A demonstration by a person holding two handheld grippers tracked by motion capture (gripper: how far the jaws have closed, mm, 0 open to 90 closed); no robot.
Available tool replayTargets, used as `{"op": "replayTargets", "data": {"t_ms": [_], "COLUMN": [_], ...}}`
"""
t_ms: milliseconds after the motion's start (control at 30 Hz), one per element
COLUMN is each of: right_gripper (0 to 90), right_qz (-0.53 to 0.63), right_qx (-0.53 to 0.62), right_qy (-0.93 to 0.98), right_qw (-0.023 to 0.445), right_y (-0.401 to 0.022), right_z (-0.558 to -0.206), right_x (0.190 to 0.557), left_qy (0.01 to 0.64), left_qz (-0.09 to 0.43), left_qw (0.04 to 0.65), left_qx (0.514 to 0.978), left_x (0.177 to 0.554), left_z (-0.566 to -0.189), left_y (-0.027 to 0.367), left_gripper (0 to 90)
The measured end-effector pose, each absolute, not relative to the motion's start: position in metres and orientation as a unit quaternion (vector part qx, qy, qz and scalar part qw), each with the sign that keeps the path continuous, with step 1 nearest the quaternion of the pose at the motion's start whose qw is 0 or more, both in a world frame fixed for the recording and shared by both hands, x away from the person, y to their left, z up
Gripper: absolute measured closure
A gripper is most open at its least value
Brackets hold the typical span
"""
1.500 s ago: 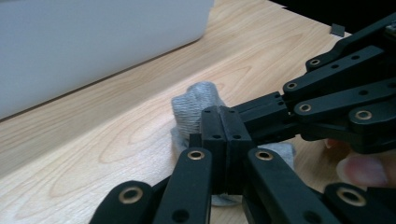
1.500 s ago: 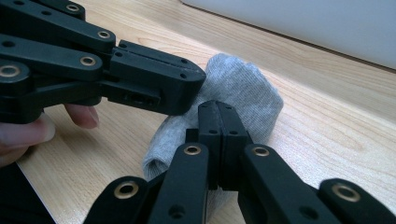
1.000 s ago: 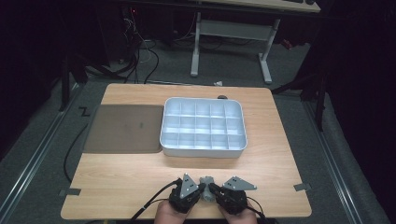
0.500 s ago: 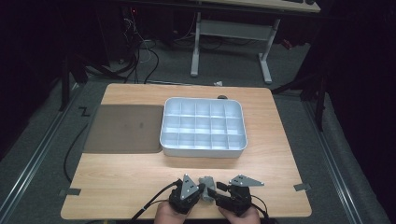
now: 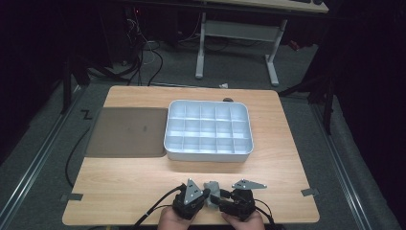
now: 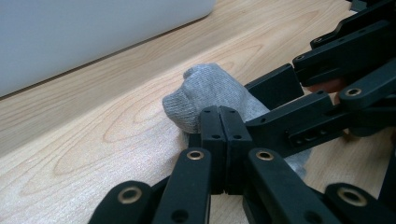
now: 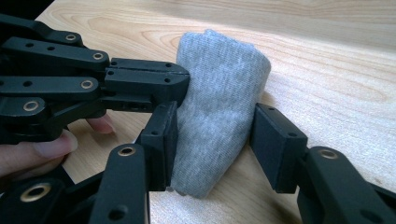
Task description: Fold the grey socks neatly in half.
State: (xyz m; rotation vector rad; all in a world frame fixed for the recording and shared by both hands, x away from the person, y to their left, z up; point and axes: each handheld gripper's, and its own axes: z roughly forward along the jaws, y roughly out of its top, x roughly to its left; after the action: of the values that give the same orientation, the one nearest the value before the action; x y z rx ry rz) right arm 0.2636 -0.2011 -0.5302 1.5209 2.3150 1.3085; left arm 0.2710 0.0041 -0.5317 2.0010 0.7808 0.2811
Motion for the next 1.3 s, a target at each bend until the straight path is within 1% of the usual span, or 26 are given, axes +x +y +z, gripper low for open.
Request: {"op": "replayTargets", "data": {"t_ms": [200, 367, 467, 600, 667, 833, 900, 1100, 1300], "right_gripper": [56.6, 59.9, 58.1, 50.5, 50.0, 54.2, 57.3, 66.7, 68.5], "right_qz": [0.421, 0.431, 0.431, 0.418, 0.417, 0.419, 0.420, 0.424, 0.424], "right_qx": [0.503, 0.505, 0.507, 0.503, 0.506, 0.502, 0.500, 0.485, 0.481], "right_qy": [0.755, 0.746, 0.744, 0.756, 0.755, 0.757, 0.757, 0.764, 0.767], "right_qw": [0.021, 0.044, 0.049, 0.024, 0.014, 0.001, -0.006, -0.010, -0.008], "right_y": [-0.204, -0.208, -0.210, -0.203, -0.202, -0.202, -0.202, -0.202, -0.201], "right_z": [-0.527, -0.520, -0.518, -0.526, -0.528, -0.529, -0.529, -0.530, -0.529], "right_x": [0.268, 0.267, 0.267, 0.270, 0.272, 0.274, 0.275, 0.276, 0.276], "left_qy": [0.320, 0.319, 0.319, 0.321, 0.324, 0.322, 0.326, 0.322, 0.325], "left_qz": [0.108, 0.108, 0.106, 0.102, 0.098, 0.082, 0.075, 0.080, 0.094], "left_qw": [0.466, 0.466, 0.468, 0.469, 0.470, 0.475, 0.477, 0.480, 0.481], "left_qx": [0.818, 0.818, 0.817, 0.816, 0.815, 0.815, 0.813, 0.812, 0.809], "left_x": [0.271, 0.271, 0.271, 0.272, 0.272, 0.275, 0.276, 0.274, 0.274], "left_z": [-0.531, -0.531, -0.531, -0.532, -0.532, -0.532, -0.533, -0.531, -0.527], "left_y": [0.005, 0.005, 0.006, 0.007, 0.008, 0.012, 0.014, 0.018, 0.023], "left_gripper": [89.6, 89.2, 89.0, 88.8, 88.4, 86.3, 84.3, 79.2, 73.5]}}
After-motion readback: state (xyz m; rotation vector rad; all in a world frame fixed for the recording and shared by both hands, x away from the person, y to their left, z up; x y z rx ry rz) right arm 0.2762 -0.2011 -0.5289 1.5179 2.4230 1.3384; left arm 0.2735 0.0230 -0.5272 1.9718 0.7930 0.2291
